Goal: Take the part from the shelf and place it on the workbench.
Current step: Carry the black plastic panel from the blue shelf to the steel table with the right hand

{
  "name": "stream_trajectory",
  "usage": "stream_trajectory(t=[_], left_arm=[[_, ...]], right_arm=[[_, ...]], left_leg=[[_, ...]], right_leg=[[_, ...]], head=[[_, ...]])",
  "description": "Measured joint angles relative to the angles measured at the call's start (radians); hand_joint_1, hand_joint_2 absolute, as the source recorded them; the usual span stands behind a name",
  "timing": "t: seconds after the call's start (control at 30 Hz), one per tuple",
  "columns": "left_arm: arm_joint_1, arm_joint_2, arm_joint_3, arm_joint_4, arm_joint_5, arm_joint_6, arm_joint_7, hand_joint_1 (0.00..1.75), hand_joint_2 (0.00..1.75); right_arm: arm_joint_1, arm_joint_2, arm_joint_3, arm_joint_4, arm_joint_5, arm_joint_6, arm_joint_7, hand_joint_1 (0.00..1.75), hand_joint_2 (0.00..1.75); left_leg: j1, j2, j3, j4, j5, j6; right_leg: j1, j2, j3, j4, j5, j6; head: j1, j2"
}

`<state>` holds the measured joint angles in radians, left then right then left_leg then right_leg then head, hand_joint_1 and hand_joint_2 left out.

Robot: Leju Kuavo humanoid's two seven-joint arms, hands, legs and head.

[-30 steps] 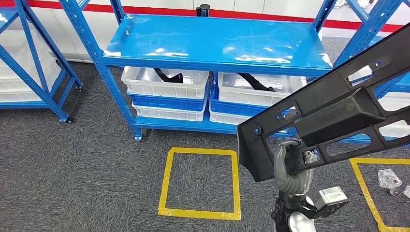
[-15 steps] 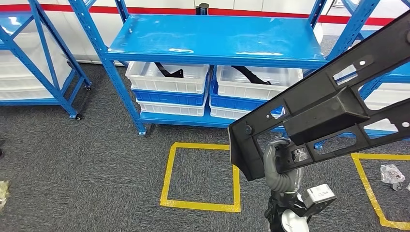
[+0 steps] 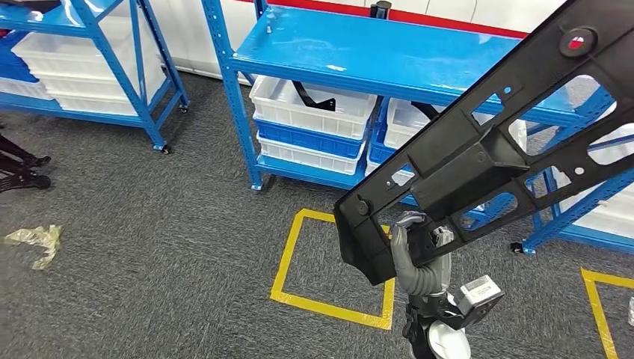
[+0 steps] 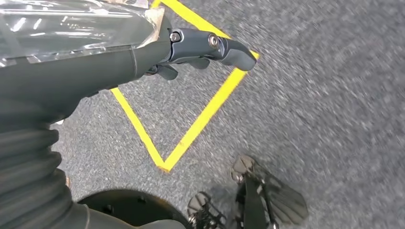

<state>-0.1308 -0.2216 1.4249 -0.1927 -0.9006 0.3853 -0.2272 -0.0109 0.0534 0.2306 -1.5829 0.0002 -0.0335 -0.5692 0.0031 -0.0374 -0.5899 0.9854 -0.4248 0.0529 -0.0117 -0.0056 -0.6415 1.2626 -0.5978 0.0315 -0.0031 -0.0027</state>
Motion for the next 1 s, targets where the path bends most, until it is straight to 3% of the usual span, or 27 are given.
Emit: stream_trajectory(t=[0.07,0.13,0.17,0.23,0.3,0.33,0.4,0.47,0.5,0.53,0.63,0.7,0.73,0.77,0.83,0.9,0.97,1.0], left_arm=[[0.001,0.0,-0.001,0.0,-0.007,0.002,0.002,0.0,1.75],[0.001,0.0,-0.002,0.0,-0.011,0.002,0.003,0.0,1.75],[0.001,0.0,-0.002,0.0,-0.014,0.001,0.006,0.0,1.75],[0.004,0.0,-0.006,0.0,-0.025,-0.006,0.014,0.0,1.75],[0.007,0.001,-0.014,0.0,-0.041,-0.022,0.026,0.0,1.75],[0.008,0.001,-0.018,0.0,-0.047,-0.03,0.032,0.0,1.75],[0.008,0.002,-0.025,0.0,-0.054,-0.041,0.039,0.0,1.75],[0.008,0.002,-0.032,0.0,-0.061,-0.049,0.043,0.0,1.75],[0.008,0.002,-0.036,0.0,-0.067,-0.055,0.043,0.0,1.75],[0.008,0.002,-0.041,0.0,-0.074,-0.063,0.04,0.0,1.75],[-0.001,0.002,-0.066,0.0,-0.116,-0.09,0.014,0.0,1.75],[0.0,0.009,-0.094,0.0,-0.156,-0.12,-0.001,0.0,1.75],[0.007,0.015,-0.108,0.0,-0.17,-0.137,-0.005,0.0,1.75],[0.017,0.021,-0.118,0.0,-0.176,-0.153,-0.005,0.0,1.75],[0.035,0.031,-0.13,0.0,-0.177,-0.17,0.001,0.0,1.75],[0.042,0.037,-0.139,0.0,-0.178,-0.173,0.009,0.0,1.75],[0.042,0.038,-0.146,0.0,-0.178,-0.171,0.023,0.0,1.75],[0.043,0.037,-0.148,0.0,-0.178,-0.169,0.036,0.0,1.75]], right_arm=[[-0.001,-0.001,0.0,0.006,-0.002,0.005,0.003,1.75,1.75],[-0.005,-0.001,0.001,0.01,-0.003,0.008,0.005,1.75,1.75],[-0.005,0.0,0.002,0.012,-0.005,0.01,0.005,1.75,1.75],[-0.002,0.0,0.002,0.014,-0.013,0.012,0.005,1.75,1.75],[0.005,0.004,0.001,0.015,-0.025,0.01,-0.005,1.75,1.75],[0.011,0.007,0.001,0.015,-0.031,0.008,-0.014,1.75,1.75],[0.025,0.01,-0.001,0.015,-0.038,0.003,-0.027,1.75,1.75],[0.035,0.011,-0.002,0.015,-0.041,-0.001,-0.034,1.75,1.75],[0.037,0.012,-0.003,0.015,-0.039,-0.002,-0.037,1.75,1.75],[0.038,0.013,-0.004,0.015,-0.035,-0.002,-0.04,1.75,1.75],[0.037,0.015,-0.005,0.015,-0.017,-0.012,-0.045,1.75,1.75],[0.045,0.015,-0.01,0.009,-0.005,-0.029,-0.046,1.75,1.75],[0.053,0.013,-0.013,0.002,-0.002,-0.033,-0.046,1.75,1.75],[0.062,0.011,-0.016,-0.007,0.0,-0.032,-0.046,1.75,1.75],[0.072,0.002,-0.021,-0.023,0.002,-0.022,-0.045,1.75,1.75],[0.079,-0.006,-0.027,-0.032,0.004,-0.014,-0.04,1.75,1.75],[0.084,-0.011,-0.031,-0.036,0.01,-0.011,-0.033,1.75,1.75],[0.085,-0.013,-0.031,-0.037,0.015,-0.01,-0.029,1.75,1.75]], left_leg=[[0.0,-0.026,-0.008,0.002,0.009,-0.006],[-0.004,-0.046,-0.016,0.007,0.017,-0.016],[-0.005,-0.053,-0.02,0.009,0.021,-0.021],[-0.003,-0.067,-0.027,0.009,0.028,-0.033],[-0.001,-0.047,-0.04,0.032,0.011,-0.042],[-0.001,-0.025,-0.057,0.071,-0.016,-0.047],[0.001,0.017,-0.111,0.199,-0.091,-0.055],[0.004,0.029,-0.149,0.299,-0.13,-0.061],[0.006,0.033,-0.142,0.296,-0.122,-0.062],[0.007,0.039,-0.115,0.257,-0.1,-0.061],[0.001,0.1,-0.003,0.064,-0.031,-0.048],[-0.008,0.115,0.015,0.02,-0.027,-0.037],[-0.01,0.101,0.012,0.018,-0.025,-0.031],[-0.009,0.091,0.011,0.016,-0.023,-0.025],[-0.005,0.072,0.01,0.011,-0.016,-0.012],[-0.003,0.049,0.004,0.01,-0.01,-0.002],[-0.003,0.02,-0.002,0.01,-0.006,0.002],[-0.002,0.005,-0.003,0.011,-0.005,0.001]], right_leg=[[-0.002,0.019,0.078,-0.132,0.046,0.013],[-0.002,0.05,0.141,-0.253,0.079,0.013],[-0.001,0.058,0.152,-0.276,0.084,0.009],[0.001,0.046,0.151,-0.279,0.088,-0.001],[-0.003,0.027,0.153,-0.281,0.096,-0.014],[-0.005,0.016,0.152,-0.282,0.1,-0.02],[-0.003,-0.007,0.147,-0.281,0.104,-0.027],[0.0,-0.033,0.142,-0.281,0.105,-0.028],[0.0,-0.045,0.14,-0.28,0.105,-0.028],[0.0,-0.057,0.141,-0.28,0.105,-0.028],[0.007,-0.085,0.142,-0.279,0.102,-0.023],[0.015,-0.105,0.142,-0.279,0.099,-0.015],[0.016,-0.116,0.144,-0.279,0.098,-0.01],[0.015,-0.118,0.142,-0.275,0.093,-0.004],[0.012,-0.075,0.121,-0.228,0.063,0.0],[0.008,-0.017,0.062,-0.102,0.004,-0.008],[0.007,-0.001,0.005,0.016,-0.034,-0.009],[0.006,0.0,0.0,0.026,-0.03,-0.002]], head=[[0.0,0.0],[-0.001,0.0],[-0.002,0.0],[-0.003,0.0],[-0.006,0.0],[-0.009,0.0],[-0.015,0.0],[-0.015,0.0],[-0.016,0.0],[-0.016,0.0],[-0.015,0.0],[-0.01,0.0],[-0.008,0.0],[-0.007,0.0],[-0.006,0.0],[-0.005,0.0],[-0.004,0.0],[-0.003,0.0]])
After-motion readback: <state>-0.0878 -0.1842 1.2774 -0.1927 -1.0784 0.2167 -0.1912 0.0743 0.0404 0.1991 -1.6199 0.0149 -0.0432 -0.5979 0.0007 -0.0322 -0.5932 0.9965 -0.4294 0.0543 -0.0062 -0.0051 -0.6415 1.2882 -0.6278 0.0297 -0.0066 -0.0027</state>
